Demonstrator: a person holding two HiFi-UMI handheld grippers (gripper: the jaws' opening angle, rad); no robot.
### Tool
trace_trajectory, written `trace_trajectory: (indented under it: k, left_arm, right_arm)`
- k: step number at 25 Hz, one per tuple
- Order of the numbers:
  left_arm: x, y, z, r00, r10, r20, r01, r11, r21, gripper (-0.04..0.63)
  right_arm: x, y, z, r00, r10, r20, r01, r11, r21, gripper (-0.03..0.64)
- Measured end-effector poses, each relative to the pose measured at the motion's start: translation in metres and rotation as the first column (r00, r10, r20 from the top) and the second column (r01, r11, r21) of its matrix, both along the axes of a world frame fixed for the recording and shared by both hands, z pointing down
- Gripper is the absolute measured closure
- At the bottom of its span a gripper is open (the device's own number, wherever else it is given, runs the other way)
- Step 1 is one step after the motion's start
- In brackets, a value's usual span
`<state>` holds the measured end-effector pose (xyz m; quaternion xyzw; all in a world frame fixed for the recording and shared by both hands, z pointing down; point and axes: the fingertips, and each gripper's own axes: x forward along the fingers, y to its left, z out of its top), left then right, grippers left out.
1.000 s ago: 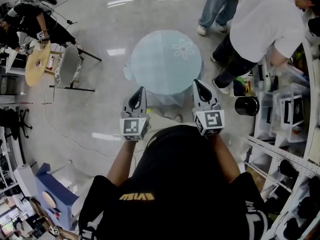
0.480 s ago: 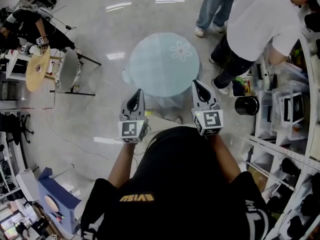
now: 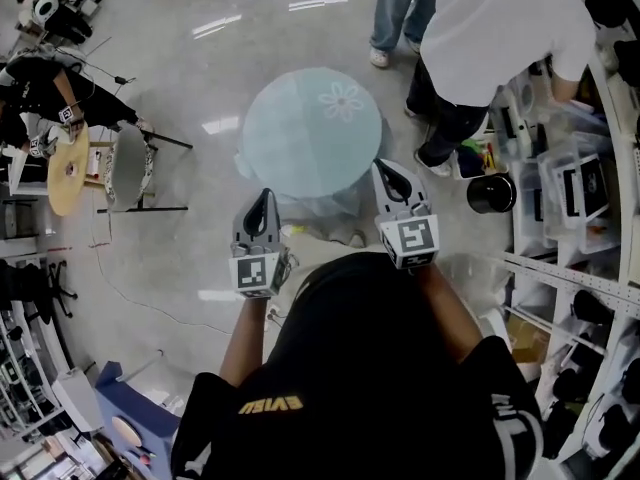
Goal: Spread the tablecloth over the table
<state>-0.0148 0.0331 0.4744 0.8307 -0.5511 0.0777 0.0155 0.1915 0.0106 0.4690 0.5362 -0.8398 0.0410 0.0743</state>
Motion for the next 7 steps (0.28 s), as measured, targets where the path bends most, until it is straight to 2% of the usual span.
trace_trajectory:
  k: [4, 7]
  left_arm:
    - [-0.001, 0.002, 0.004, 0.998, -0.021, 0.065, 0.021, 1.0, 0.005, 0.578]
    - [0.01, 0.001, 0.01, 0.989, -0.01, 0.145, 0.008, 1.0, 0.015, 0.578]
  right_arm:
    - [0.034, -0.009, 0.002, 0.999, 0.038, 0.007, -0.038, 0.999, -0.005, 0.615]
    - [0.067, -0.013, 0.0, 0.999, 0.037, -0.037, -0.036, 0.999, 0.028, 0.615]
